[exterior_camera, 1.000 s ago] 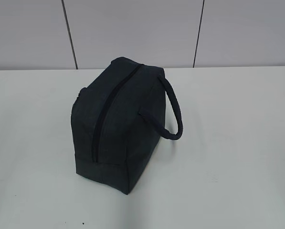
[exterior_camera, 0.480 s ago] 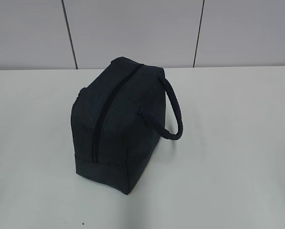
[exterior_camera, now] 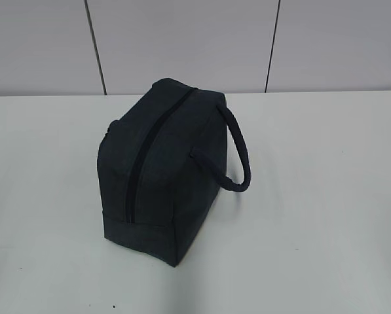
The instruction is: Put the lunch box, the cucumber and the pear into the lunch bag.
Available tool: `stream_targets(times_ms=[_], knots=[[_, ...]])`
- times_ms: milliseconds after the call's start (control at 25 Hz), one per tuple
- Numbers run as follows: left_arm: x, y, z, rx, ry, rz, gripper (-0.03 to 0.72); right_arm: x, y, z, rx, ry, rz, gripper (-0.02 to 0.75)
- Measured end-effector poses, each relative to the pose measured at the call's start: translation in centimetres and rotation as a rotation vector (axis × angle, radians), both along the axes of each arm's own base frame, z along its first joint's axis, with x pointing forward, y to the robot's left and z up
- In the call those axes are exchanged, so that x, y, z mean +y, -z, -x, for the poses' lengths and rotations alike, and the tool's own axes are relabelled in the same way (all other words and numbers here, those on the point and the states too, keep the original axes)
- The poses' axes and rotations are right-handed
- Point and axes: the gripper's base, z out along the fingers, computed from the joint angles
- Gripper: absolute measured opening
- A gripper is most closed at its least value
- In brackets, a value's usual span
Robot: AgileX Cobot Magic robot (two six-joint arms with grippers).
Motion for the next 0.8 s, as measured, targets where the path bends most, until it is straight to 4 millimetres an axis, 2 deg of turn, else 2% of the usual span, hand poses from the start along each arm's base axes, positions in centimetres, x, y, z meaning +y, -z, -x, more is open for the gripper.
stream_targets(times_ms=[800], knots=[[0.1,0.03,-0.04,-0.001,-0.007,-0.011,0.321,-0.02,-0.01,0.33,-0.028,0.0,-0.002,0.47]])
